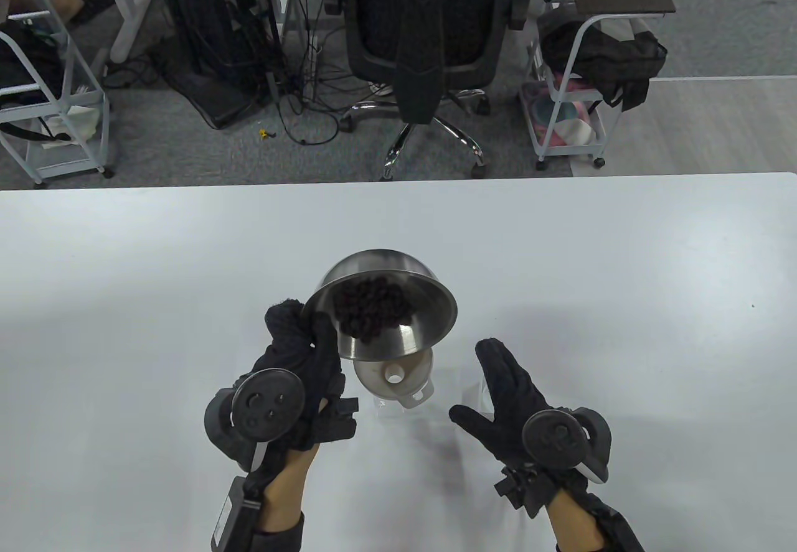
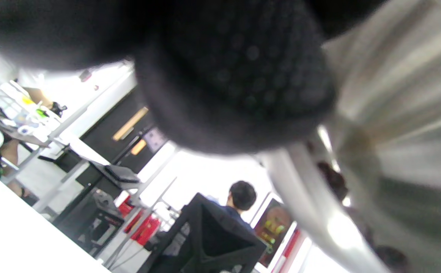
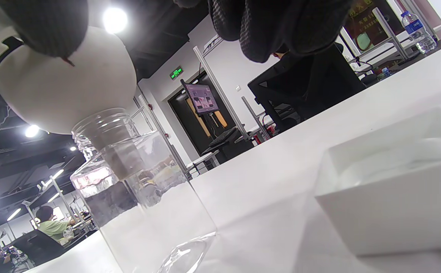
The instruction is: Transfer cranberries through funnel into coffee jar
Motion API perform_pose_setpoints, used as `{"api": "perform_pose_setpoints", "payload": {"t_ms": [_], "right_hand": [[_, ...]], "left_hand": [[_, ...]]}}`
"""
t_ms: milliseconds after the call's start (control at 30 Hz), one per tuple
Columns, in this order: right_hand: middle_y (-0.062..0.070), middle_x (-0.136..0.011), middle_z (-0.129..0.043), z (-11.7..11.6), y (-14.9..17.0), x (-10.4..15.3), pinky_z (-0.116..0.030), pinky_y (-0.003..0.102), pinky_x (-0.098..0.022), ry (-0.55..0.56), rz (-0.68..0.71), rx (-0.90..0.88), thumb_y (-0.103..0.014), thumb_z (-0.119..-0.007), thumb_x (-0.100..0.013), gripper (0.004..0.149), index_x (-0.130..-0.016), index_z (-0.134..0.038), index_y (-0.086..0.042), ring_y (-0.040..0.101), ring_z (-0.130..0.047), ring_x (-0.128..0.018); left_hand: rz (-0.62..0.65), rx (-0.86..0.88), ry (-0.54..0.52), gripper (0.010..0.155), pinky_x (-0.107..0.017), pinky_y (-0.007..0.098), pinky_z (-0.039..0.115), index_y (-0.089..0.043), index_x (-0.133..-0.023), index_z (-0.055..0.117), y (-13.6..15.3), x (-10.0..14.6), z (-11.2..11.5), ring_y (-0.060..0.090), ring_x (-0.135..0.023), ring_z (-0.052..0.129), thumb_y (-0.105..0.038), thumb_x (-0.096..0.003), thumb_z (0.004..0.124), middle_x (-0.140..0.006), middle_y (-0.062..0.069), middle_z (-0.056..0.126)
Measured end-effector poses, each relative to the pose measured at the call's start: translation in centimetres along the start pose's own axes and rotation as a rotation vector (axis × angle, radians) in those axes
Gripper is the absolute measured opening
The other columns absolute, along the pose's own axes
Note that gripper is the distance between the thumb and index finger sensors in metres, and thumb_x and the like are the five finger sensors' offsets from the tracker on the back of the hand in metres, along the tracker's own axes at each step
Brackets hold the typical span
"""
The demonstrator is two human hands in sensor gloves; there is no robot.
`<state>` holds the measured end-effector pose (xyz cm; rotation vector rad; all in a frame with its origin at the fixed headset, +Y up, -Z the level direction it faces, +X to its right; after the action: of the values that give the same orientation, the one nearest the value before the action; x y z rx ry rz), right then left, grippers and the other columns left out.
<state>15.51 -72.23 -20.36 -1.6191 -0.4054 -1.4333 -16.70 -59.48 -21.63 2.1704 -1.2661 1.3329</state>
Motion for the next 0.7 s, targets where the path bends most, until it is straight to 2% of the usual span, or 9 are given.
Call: {"api": "perform_pose_setpoints", "payload": {"t_ms": [700], "right_hand": [[0.019,-0.124,-0.041,0.0,0.0,0.0,-0.064,0.058,-0.074,-0.001,0.000,-0.001,-0.070,-0.069,-0.054,0.092,-0.118,-0.021,-0.023,0.043,-0.065,-0.109]], "left_hand": [[0.093,-0.114,-0.028,0.027,-0.008,0.024,0.093,-0.006,-0.081,0.062,-1.7,0.0,-0.2,0.001,-0.006,0.106,-0.027,-0.0658,0.072,-0.063,0.004,0.101]]}}
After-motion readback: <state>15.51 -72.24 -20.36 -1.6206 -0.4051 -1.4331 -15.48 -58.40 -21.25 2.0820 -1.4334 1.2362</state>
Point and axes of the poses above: the tracker on the back of each hand, its own y axis roughly to the little-finger side, its own x axis roughly from the fingertips to the wrist, z = x × y, the point moved 1 cm from there along -x, roughly from the wrist to the fingertips
